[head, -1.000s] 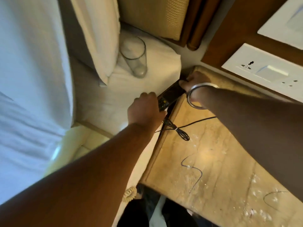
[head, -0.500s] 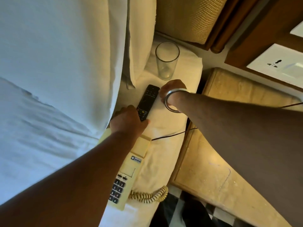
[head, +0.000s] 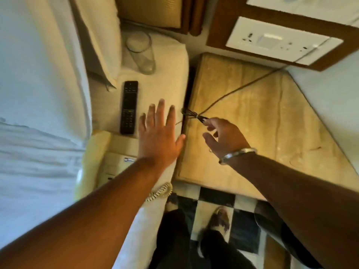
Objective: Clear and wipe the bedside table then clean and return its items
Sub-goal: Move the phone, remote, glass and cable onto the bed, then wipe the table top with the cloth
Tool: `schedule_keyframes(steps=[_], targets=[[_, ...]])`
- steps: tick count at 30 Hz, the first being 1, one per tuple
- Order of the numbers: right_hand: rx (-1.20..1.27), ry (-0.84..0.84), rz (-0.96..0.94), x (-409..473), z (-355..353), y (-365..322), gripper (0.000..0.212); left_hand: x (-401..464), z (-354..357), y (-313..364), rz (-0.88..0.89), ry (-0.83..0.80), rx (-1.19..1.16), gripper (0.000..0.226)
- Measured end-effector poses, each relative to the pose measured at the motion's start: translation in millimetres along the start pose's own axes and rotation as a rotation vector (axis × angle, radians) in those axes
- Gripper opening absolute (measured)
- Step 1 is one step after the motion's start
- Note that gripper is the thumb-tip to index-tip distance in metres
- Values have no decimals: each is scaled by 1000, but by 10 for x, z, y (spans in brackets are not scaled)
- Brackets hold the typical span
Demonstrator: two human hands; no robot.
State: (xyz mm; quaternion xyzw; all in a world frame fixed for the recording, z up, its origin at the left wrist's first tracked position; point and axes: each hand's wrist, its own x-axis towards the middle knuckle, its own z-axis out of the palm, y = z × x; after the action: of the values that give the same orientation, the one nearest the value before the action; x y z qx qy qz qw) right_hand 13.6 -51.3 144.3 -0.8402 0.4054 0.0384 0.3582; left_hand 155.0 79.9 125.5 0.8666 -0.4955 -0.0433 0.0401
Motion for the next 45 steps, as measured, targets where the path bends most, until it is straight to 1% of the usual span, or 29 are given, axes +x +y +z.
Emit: schedule_keyframes(steps=[3, 5, 7, 9, 11, 13, 15, 17, 19, 20, 22, 24, 25, 27, 29, 31, 34, 37, 41, 43, 45], targets=[[-181, -84, 124, -633, 63, 701, 39, -345, 334, 616, 299, -18, -35, 89], [-212, -142, 169, -1004, 263, 1058, 38, -534, 665, 842, 410, -84, -6, 93], [-185, -212, 178, -1308, 538, 1332, 36, -664, 1019, 976, 419, -179, 44, 95], [-144, -303, 199, -1554, 880, 1562, 36, -749, 1351, 1079, 358, -294, 81, 96], [-119, -401, 247, -1686, 1229, 1698, 43, -753, 1579, 1137, 302, -351, 87, 95], [-94, -453, 329, -1679, 1548, 1799, 57, -698, 1789, 1190, 308, -343, 68, 93], [-118, -441, 366, -1500, 1760, 1822, 67, -675, 1902, 1166, 333, -283, 39, 92], [-181, -369, 393, -1256, 1899, 1786, 65, -663, 1990, 1141, 351, -200, 31, 93], [-300, -319, 445, -1075, 2017, 1703, 55, -667, 2011, 1129, 361, -160, 18, 95], [-370, -315, 497, -1043, 2071, 1664, 54, -660, 2010, 1133, 363, -149, 13, 96], [-457, -333, 620, -1051, 2145, 1623, 61, -650, 2001, 1144, 368, -132, 12, 96], [-468, -302, 733, -1085, 2160, 1685, 67, -657, 2009, 1147, 365, -118, 8, 96], [-465, -276, 752, -1092, 2128, 1746, 66, -662, 2014, 1150, 362, -112, 4, 96], [-492, -239, 659, -1097, 2060, 1892, 60, -672, 2024, 1160, 366, -100, -2, 95], [-548, -255, 497, -1096, 2005, 2001, 56, -662, 2033, 1149, 368, -87, -3, 95], [-582, -259, 407, -1098, 1996, 2074, 56, -669, 2040, 1143, 368, -72, -7, 94], [-556, -208, 387, -1119, 2020, 2139, 59, -675, 2051, 1159, 370, -60, 16, 94], [-528, -166, 354, -1306, 2131, 2177, 67, -671, 2043, 1163, 368, -65, 23, 94], [-482, -234, 320, -1740, 2304, 2263, 75, -669, 2030, 1160, 356, -75, 30, 94], [-478, -267, 292, -1920, 2372, 2299, 73, -668, 2023, 1162, 352, -81, 35, 95], [-414, -291, 327, -2106, 2450, 2279, 69, -657, 2028, 1174, 356, -84, 33, 95]])
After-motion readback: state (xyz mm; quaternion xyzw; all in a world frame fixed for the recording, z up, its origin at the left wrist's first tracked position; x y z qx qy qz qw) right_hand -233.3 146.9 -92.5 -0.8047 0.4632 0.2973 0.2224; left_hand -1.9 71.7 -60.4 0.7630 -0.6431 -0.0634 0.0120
